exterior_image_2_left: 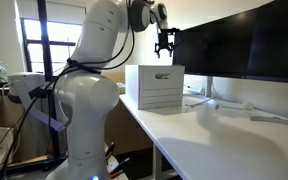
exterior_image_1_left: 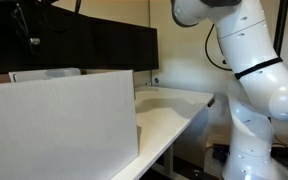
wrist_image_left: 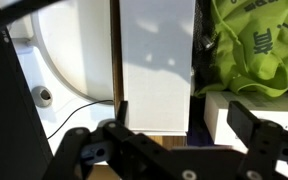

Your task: Put the small box in the large box

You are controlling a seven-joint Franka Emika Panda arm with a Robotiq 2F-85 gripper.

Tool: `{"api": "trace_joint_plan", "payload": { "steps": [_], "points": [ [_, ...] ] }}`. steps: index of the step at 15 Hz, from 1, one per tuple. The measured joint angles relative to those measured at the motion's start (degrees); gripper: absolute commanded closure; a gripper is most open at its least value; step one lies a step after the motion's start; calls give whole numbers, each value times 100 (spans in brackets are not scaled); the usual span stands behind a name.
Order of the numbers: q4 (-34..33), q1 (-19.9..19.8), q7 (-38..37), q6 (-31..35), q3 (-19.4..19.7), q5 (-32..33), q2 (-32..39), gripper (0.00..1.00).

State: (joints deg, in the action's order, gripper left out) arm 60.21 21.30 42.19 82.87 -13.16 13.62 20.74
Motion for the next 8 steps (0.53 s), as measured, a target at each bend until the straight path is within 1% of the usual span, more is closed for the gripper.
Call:
{"api": "trace_joint_plan", "payload": {
  "steps": [8],
  "points": [
    [-26, 66, 0, -184, -2, 0, -183, 0]
  ]
}}
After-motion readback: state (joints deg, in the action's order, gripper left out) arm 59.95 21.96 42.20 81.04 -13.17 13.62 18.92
